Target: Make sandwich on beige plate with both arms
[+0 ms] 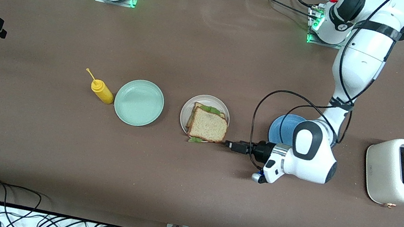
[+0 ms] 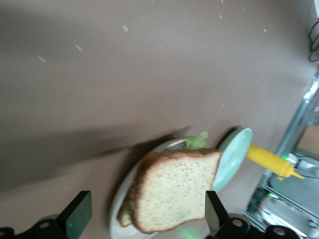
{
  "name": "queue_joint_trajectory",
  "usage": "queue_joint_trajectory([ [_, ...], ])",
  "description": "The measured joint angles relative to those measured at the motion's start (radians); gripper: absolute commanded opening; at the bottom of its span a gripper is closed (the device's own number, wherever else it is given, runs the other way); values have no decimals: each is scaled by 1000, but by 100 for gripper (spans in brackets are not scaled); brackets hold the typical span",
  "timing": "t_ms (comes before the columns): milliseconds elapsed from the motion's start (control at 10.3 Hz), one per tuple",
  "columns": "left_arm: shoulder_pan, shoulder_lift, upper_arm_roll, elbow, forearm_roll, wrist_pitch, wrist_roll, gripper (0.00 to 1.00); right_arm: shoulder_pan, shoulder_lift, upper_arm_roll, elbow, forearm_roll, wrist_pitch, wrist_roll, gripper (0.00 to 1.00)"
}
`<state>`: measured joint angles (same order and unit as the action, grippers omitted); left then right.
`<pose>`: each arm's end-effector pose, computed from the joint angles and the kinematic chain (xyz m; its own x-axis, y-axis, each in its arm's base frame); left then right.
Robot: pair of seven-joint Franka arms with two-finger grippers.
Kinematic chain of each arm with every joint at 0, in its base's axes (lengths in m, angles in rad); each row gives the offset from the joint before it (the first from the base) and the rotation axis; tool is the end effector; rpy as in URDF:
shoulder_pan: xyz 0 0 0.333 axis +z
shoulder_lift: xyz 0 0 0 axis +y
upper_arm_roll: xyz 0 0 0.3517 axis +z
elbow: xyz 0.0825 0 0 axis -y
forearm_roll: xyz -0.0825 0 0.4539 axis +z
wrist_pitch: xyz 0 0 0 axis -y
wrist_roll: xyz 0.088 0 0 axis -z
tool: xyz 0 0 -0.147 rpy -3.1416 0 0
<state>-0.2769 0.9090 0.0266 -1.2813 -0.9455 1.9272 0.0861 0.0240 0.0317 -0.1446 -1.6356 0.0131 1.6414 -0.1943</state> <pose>0.7691 -0.2911 0.1573 0.9492 -0.0066 -0.3146 0.2196 -0.7021 0.6773 0.6332 -0.0737 0.5713 0.9971 0.0727 -0.0235 0.0724 -0.9973 -0.0132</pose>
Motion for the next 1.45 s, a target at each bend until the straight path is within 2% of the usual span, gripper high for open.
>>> queue_joint_trajectory([
  [194,8,-53,12,7,209,-5,-33,100,0,0,0,0,0,0,0,100],
  [388,13,-122,38,9,394,-67,-98,100,0,0,0,0,0,0,0,100],
  [679,50,-208,67,8,589,-201,-115,100,0,1,0,1,0,-1,0,100],
  [969,104,-283,70,9,803,-280,-115,100,0,1,0,1,0,-1,0,100],
  [1260,125,-365,72,9,921,-348,-115,100,0,1,0,1,0,-1,0,100],
  [1454,125,-405,77,9,945,-393,-115,100,0,1,1,2,0,-1,-1,100],
])
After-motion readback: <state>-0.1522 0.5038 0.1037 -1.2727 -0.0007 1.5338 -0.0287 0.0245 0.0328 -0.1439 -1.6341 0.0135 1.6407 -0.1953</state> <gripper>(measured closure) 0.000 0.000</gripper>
